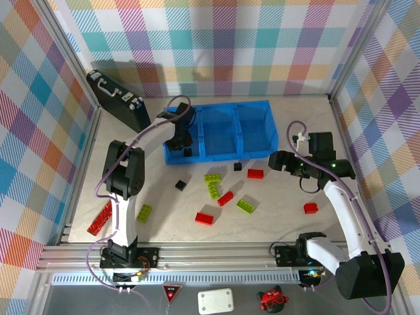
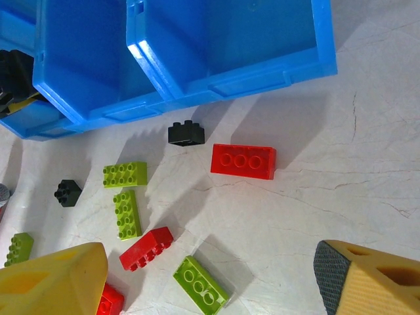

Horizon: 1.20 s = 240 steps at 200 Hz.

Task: Sort the legos into containers by color
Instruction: Place the lego in the container.

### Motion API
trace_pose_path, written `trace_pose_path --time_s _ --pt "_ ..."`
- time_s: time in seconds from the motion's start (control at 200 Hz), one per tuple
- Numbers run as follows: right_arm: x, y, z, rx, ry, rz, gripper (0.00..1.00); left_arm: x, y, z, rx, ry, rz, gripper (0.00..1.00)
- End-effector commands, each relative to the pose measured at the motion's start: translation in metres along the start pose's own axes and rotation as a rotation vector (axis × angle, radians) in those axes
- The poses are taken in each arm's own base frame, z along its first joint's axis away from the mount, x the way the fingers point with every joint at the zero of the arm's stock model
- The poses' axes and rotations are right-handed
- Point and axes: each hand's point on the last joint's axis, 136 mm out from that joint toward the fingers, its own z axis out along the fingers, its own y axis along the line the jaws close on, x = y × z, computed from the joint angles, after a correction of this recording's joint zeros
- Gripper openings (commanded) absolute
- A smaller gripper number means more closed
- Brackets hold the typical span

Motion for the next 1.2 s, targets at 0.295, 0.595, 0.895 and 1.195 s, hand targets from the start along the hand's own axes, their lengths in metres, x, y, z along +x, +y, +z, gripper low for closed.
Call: trace_pose_path --time_s 0.295,0.595,0.895,1.195 --pt "-0.015 0.013 -0.011 -0.022 -0.025 -0.033 0.83 -0.014 -0.007 -0.014 0.006 -0.043 0.004 0.53" --pt "-0.013 0.019 -0.008 -0.038 -0.013 -0.031 0.83 -0.018 -0.01 -0.038 0.053 -0.061 0.0 0.56" --pt "0.0 0.024 0.012 -0.018 0.06 -0.036 0.81 -0.018 -0.006 -0.085 0.167 -0.144 0.062 0.57" --pt "0.014 0.015 0.038 0.107 0.117 -0.072 0.81 -0.001 0.037 -0.119 0.169 -0.214 0.132 0.6"
